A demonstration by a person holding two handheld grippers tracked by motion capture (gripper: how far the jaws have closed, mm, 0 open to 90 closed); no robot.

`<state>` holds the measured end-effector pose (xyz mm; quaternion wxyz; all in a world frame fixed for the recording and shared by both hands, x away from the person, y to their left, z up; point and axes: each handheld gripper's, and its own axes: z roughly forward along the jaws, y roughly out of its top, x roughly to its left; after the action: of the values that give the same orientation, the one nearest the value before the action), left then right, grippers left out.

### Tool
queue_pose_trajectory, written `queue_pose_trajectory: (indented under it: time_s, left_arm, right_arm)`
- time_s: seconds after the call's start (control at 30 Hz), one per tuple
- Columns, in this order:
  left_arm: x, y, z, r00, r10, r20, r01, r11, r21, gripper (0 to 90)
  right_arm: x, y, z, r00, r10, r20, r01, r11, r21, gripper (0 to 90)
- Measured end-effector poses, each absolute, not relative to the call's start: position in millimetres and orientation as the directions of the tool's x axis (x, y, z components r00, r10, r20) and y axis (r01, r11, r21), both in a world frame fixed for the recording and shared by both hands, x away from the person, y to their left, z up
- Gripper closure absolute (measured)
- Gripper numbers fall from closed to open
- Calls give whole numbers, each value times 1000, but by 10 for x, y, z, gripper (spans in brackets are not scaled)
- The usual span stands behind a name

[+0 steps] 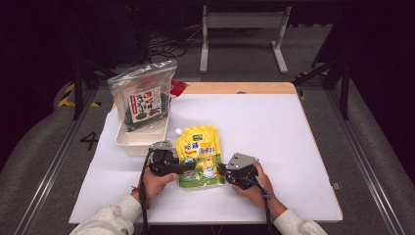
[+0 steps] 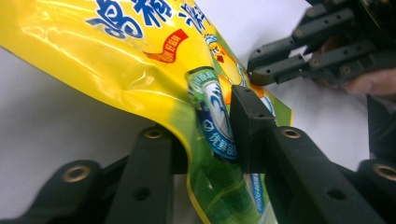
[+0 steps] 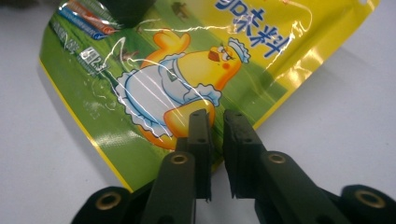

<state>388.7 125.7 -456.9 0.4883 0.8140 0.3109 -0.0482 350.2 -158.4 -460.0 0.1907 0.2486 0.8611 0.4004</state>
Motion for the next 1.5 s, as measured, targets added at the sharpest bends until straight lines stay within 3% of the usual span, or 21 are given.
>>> queue_pose_trajectory:
  time_s: [0.17, 0.37, 0.47, 0.7, 0.93, 1.03, 1.1, 1.2, 1.3, 1.5]
  left_arm:
    - [3787, 1231, -4445, 850, 437, -294, 458, -338, 823, 772]
    - [3714, 1229, -4369, 876, 413, -247, 402, -346, 848, 785]
    - [3691, 1222, -4333, 892, 396, -218, 368, -355, 859, 789]
    - [3509, 1154, -4212, 921, 387, -52, 224, -416, 881, 793]
    - [3477, 1150, -4200, 934, 357, -34, 187, -406, 895, 797]
    - [3488, 1171, -4213, 943, 332, -39, 181, -409, 895, 797]
    - [3483, 1183, -4212, 948, 317, -33, 170, -416, 893, 798]
    - [3483, 1189, -4207, 951, 305, -42, 172, -415, 893, 782]
    - [3477, 1188, -4212, 956, 293, -31, 162, -435, 885, 736]
    - [3486, 1204, -4125, 950, 312, -34, 153, -367, 917, 628]
  right_arm:
    - [3470, -1658, -4513, -821, 563, -100, 258, 521, 814, 645]
    - [3374, -1684, -4419, -828, 551, -104, 238, 514, 824, 528]
    - [3330, -1734, -4365, -830, 549, -96, 234, 500, 834, 503]
    - [3289, -1928, -4292, -816, 575, -61, 262, 463, 847, 479]
    - [3386, -1940, -4388, -802, 597, 13, 329, 424, 844, 489]
    - [3432, -1917, -4425, -795, 606, 25, 345, 419, 840, 439]
    - [3468, -1911, -4445, -801, 597, 51, 351, 398, 848, 441]
    - [3466, -1842, -4451, -842, 537, 59, 317, 403, 859, 587]
    - [3421, -1766, -4426, -852, 524, 2, 270, 435, 859, 645]
    - [3377, -1761, -4400, -857, 515, -30, 239, 447, 862, 678]
